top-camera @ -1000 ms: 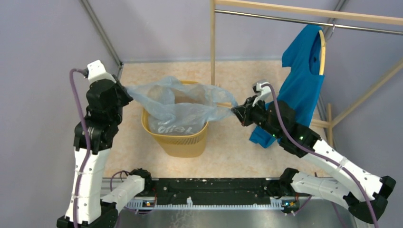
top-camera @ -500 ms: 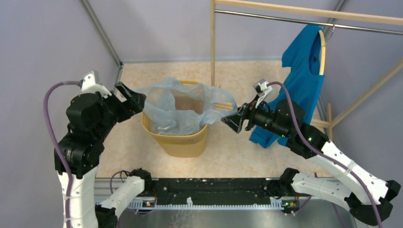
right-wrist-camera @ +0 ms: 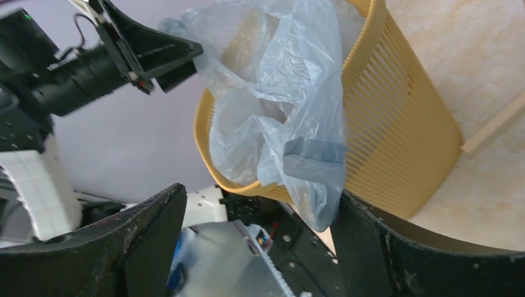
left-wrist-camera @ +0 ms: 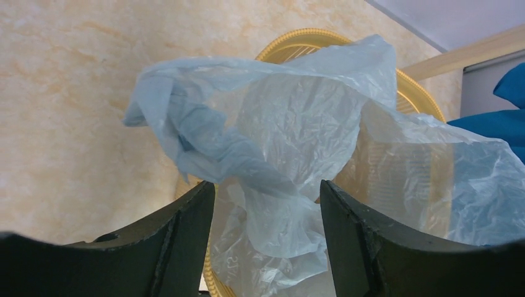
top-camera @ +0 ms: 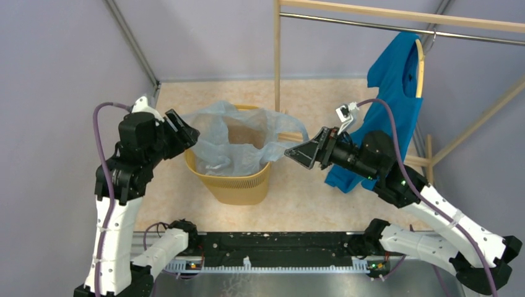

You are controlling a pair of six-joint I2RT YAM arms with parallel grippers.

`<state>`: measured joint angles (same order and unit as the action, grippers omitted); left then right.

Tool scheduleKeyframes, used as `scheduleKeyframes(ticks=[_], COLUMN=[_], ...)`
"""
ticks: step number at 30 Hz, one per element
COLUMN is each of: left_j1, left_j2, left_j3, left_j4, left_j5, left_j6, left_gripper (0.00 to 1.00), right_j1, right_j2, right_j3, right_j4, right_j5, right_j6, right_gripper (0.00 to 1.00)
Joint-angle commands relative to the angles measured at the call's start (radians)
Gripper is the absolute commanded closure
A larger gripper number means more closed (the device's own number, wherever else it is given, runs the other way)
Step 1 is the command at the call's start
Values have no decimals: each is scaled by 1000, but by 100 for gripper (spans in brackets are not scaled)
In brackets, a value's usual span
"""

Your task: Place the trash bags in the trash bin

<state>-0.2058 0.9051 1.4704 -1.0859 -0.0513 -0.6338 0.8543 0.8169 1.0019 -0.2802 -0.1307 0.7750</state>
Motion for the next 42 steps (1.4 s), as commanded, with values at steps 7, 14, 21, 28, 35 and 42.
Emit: scheduleKeyframes(ticks=[7, 14, 21, 28, 35, 42], left_j1=[0, 0, 0, 0, -1, -3], left_j2=[5, -17, -90, -312, -487, -505], left_j3=[-47, -47, -5, -119, -256, -342], left_j4=[77, 101, 19, -30, 11, -7], left_j5=[-94, -69, -185, -336, -356, -378], left_j6=[18, 16, 25, -11, -41, -84], left_gripper=[41, 75, 96, 100, 100, 100], right_j1=[-6, -6, -6, -7, -6, -6], right_j2=[0, 72, 91, -4, 27, 28], right_j3=[-47, -64, -43, -124, -186, -210], right_j4=[113, 202, 189, 199, 254, 199], right_j5=[97, 95, -23, -184, -336, -300], right_j6=[236, 295, 179, 22, -31, -92], right_gripper=[8, 38, 86, 95, 98, 90])
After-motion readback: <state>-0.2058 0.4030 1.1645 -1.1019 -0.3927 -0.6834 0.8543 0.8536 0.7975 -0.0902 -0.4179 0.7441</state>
